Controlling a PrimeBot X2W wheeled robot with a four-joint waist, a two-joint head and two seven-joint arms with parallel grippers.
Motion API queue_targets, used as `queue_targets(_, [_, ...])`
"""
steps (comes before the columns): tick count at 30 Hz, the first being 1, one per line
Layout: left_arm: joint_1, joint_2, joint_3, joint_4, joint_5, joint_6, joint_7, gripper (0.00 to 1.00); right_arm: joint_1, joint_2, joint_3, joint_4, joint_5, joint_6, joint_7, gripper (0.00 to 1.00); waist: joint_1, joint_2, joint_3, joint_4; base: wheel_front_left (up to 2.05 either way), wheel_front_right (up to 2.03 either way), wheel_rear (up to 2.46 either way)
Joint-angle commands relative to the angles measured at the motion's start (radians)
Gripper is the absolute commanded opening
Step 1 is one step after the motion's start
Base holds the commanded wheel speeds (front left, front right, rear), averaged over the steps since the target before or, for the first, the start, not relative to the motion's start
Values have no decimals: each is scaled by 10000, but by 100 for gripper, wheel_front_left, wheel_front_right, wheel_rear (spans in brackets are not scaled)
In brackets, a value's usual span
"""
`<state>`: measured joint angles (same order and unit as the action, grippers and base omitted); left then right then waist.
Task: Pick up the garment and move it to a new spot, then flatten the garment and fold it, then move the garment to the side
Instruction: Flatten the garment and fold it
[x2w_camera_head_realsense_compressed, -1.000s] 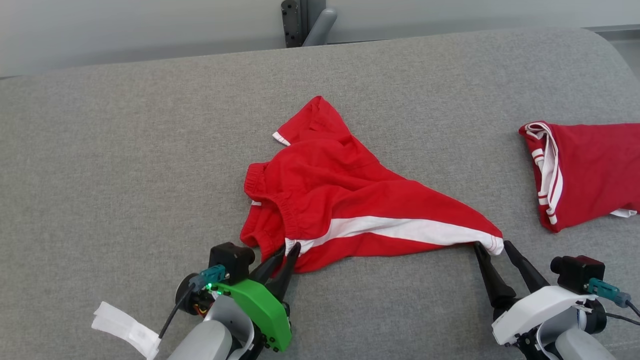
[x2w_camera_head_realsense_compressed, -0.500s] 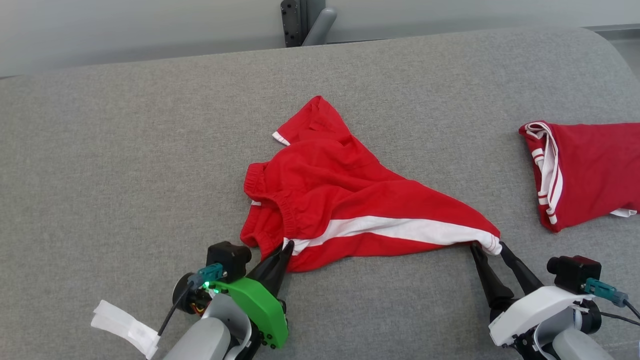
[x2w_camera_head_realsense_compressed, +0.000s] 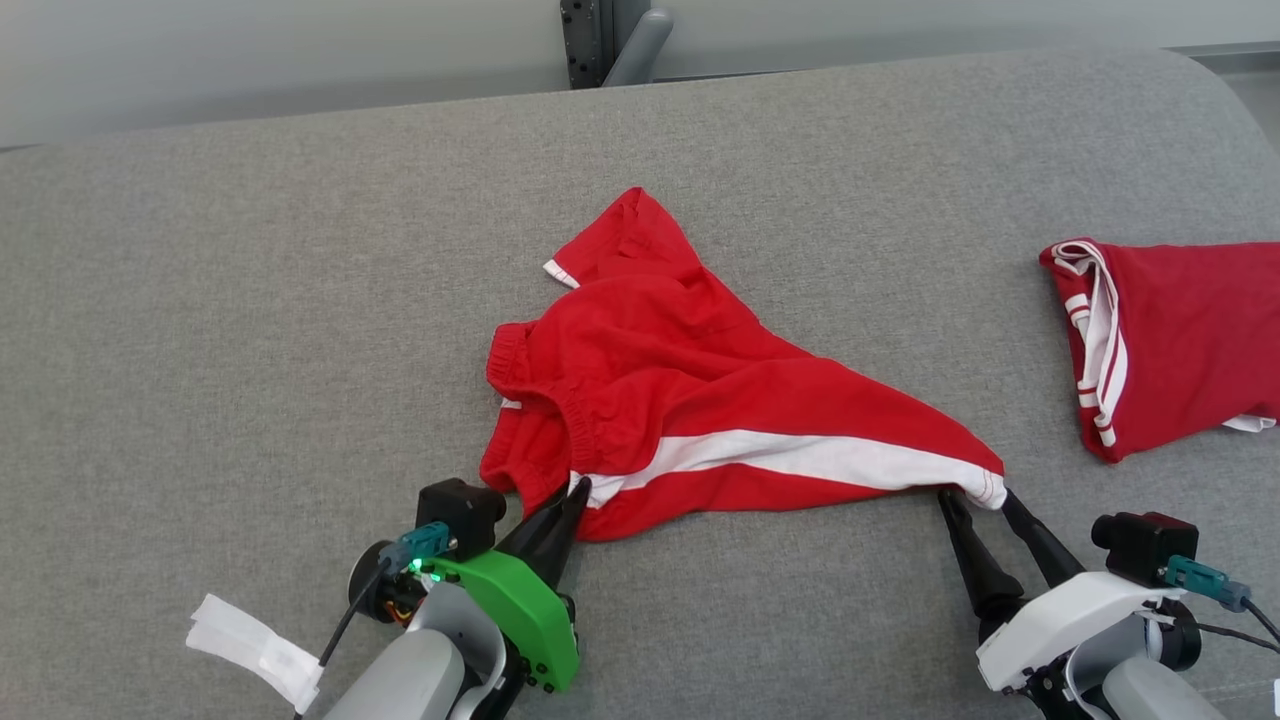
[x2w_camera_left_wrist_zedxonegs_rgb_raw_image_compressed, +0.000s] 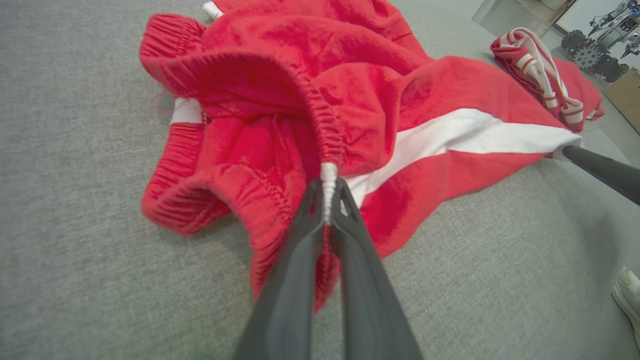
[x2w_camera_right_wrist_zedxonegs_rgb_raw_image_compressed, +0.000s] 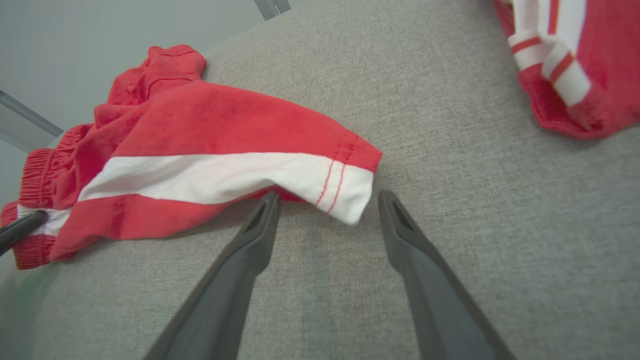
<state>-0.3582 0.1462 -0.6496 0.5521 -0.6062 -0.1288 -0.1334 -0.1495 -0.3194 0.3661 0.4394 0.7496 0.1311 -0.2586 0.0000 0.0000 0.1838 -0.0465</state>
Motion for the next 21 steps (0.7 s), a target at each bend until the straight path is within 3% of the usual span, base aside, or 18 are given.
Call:
queue_targets(1, [-157, 62, -11, 6, -9, -21, -38, 0, -123, 28, -21, 29, 84, -8, -71, 100, 0, 0, 12, 2, 0, 0, 0])
queue_targets(6, [-226, 101, -89, 20, -43, -22, -84, 0, -152, 77, 19, 55, 98, -8, -60, 85, 0, 0, 58, 14, 0, 0, 0])
queue_targets(10, [-261, 130, -129, 34, -65, -23, -90, 0, -181, 95, 56, 19, 80, -8, -66, 80, 0, 0, 70, 21, 0, 0, 0])
queue_targets(15, [-278, 165, -151, 51, -99, -17, -105, 0, -225, 60, 50, -106, 66, -8, -69, 49, 0, 0, 79, 19, 0, 0, 0])
queue_targets(16, [-277, 168, -156, 53, -105, -11, -109, 0, -211, 51, 39, -125, 53, -8, -69, 48, 0, 0, 75, 15, 0, 0, 0])
queue_targets(19, [-303, 178, -166, 36, -133, 21, -121, 0, -203, 0, 1, -254, -18, -8, -70, 74, 0, 0, 107, -2, 0, 0, 0])
queue_targets(21, [-320, 193, -168, 29, -147, 28, -123, 0, -207, -13, -19, -312, -42, -8, -69, 74, 0, 0, 119, -17, 0, 0, 0])
